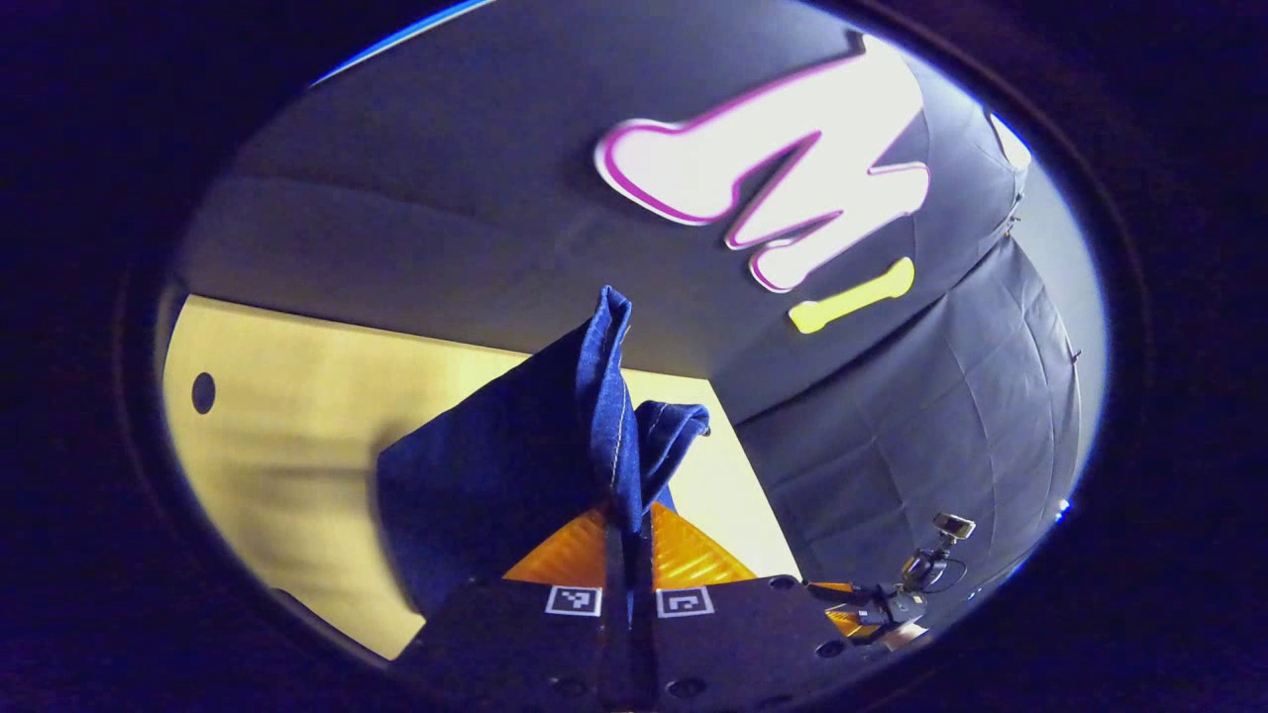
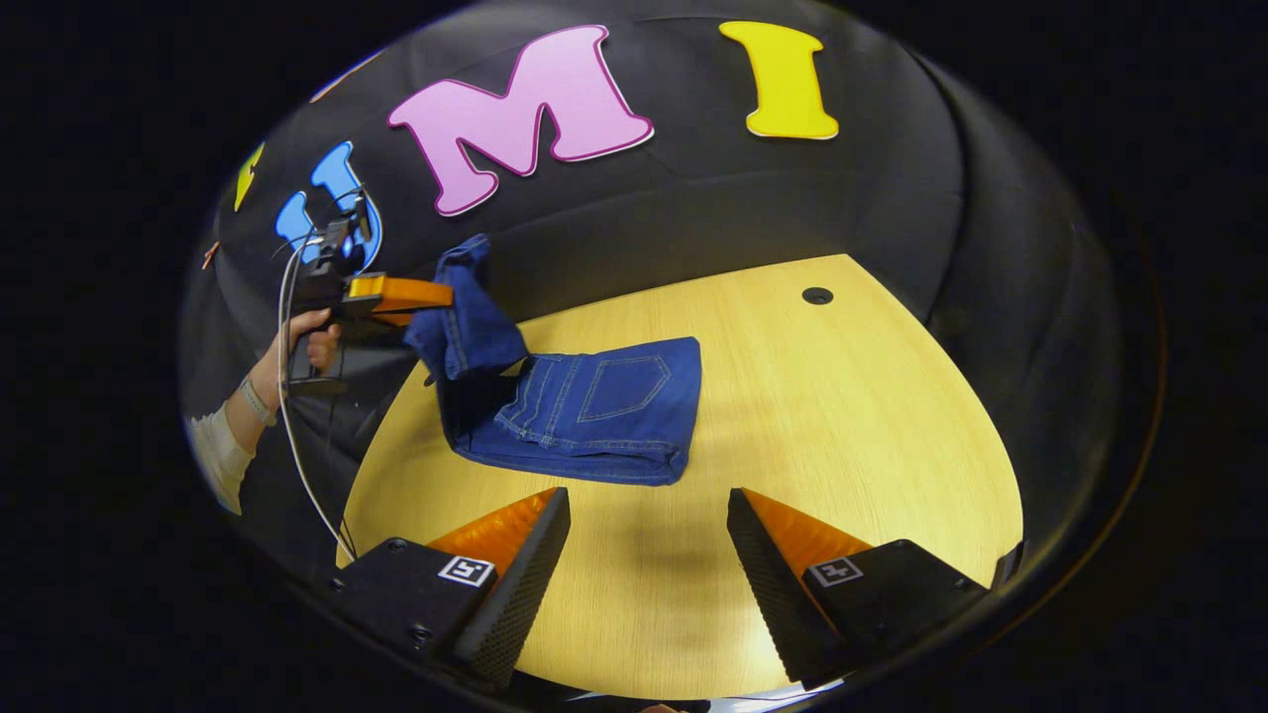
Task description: Grasp the waist and the cuffs of the jeans and fold them to make the two legs overlap; first hold the waist and fold one-third of the jeans toward the cuffs, then hold the cuffs and fold the remaining one-third in the same direction to finish folding.
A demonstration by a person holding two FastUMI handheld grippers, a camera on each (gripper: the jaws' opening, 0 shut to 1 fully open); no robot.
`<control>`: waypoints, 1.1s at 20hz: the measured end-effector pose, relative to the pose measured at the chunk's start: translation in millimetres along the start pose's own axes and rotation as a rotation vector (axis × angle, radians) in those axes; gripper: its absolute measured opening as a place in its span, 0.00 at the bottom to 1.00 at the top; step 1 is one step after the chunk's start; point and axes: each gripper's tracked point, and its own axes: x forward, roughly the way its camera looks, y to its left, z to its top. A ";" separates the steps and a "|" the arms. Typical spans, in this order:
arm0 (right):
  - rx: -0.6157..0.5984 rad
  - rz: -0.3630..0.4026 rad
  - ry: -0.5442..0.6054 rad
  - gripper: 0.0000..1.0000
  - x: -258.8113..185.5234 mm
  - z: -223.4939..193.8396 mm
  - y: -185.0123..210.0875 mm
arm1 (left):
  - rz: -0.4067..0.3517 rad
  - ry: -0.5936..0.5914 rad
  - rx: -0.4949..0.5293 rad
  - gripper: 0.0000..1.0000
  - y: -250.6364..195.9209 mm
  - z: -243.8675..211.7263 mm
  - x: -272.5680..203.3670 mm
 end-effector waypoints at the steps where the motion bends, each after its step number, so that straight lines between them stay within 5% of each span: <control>1: 0.004 -0.010 -0.009 0.99 -6.0 -0.2 -7.1 | -0.001 0.034 0.005 0.06 -18.0 -13.7 26.9; 5: 0.048 -0.040 -0.061 0.99 -31.1 1.2 -32.5 | 0.181 0.171 0.218 0.07 -21.8 -83.7 117.5; 8: 0.053 -0.053 -0.094 0.98 -49.2 2.4 -53.4 | 0.279 0.266 0.246 0.14 -14.5 -137.3 155.4; 9: 0.048 -0.059 -0.102 0.98 -54.0 3.8 -62.1 | 0.310 0.286 0.257 0.53 -10.8 -149.8 161.9; 11: 0.043 -0.052 -0.118 0.98 -65.6 7.2 -74.4 | 0.403 0.297 0.360 0.86 0.0 -161.8 162.7; 12: 0.038 -0.042 -0.127 0.98 -70.0 9.3 -78.9 | 0.443 0.279 0.434 0.92 1.9 -161.3 165.2; 15: -0.026 -0.021 -0.157 0.98 -82.9 19.6 -93.2 | 0.503 0.175 0.583 0.96 -14.5 -150.5 157.9; 22: -0.181 0.023 -0.332 0.98 -110.6 75.0 -93.2 | 0.484 -0.233 0.558 0.99 -99.3 -118.8 52.1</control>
